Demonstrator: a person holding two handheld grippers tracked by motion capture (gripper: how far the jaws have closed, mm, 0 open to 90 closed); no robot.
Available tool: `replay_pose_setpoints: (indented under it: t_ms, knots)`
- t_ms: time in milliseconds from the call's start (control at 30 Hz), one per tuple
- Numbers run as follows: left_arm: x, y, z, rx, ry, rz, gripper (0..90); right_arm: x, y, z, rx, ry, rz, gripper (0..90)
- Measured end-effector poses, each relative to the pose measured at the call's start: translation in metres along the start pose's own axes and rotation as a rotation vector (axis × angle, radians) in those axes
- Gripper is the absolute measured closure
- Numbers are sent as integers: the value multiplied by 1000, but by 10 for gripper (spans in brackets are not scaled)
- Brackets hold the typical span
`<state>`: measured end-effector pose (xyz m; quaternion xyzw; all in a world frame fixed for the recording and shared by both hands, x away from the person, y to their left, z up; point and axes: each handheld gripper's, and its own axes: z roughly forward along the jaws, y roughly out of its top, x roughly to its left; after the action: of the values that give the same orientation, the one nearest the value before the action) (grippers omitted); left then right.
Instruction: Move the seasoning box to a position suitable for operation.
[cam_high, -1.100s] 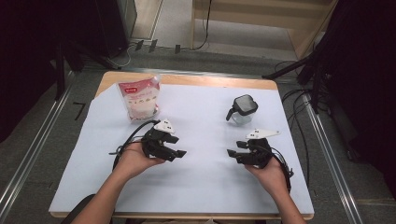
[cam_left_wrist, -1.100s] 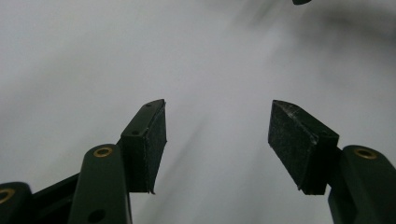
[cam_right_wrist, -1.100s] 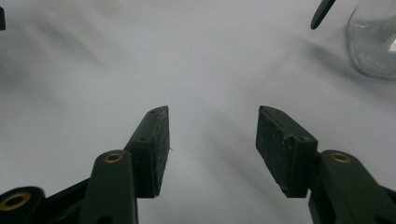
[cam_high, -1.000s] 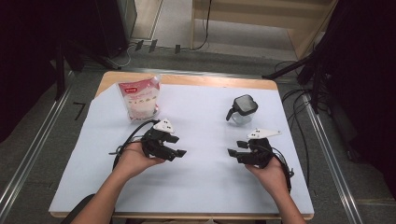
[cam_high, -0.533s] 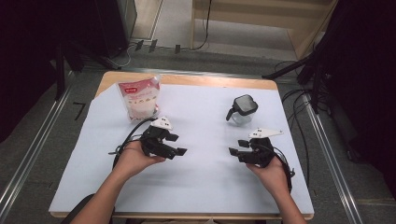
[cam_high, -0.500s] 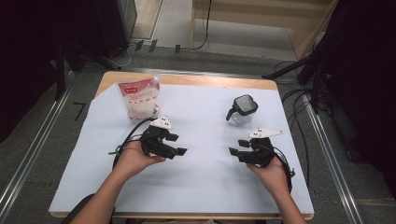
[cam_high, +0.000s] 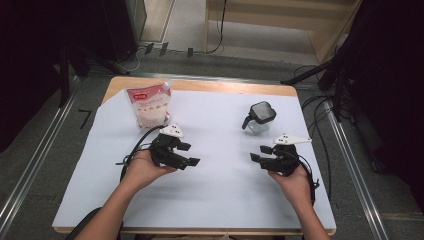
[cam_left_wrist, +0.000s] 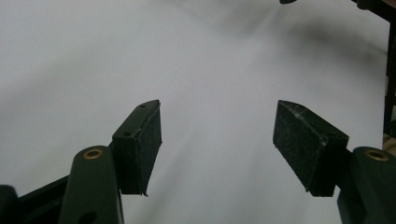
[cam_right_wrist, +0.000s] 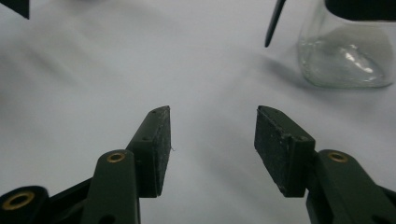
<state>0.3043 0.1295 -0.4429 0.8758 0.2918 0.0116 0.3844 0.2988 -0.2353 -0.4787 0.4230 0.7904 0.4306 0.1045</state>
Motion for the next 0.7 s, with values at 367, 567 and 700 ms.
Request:
replay_pose_setpoints:
  t_ms: [367,567,700]
  knots:
    - [6,-2,-7,-1,10,3,370,-25,1,3,-27,-20,66,450]
    - [9,-4,-12,-5,18,-3,379,-35,1,12,-29,-78,63,424]
    - [9,-5,-13,-5,21,-5,381,-40,4,15,-58,-95,74,399]
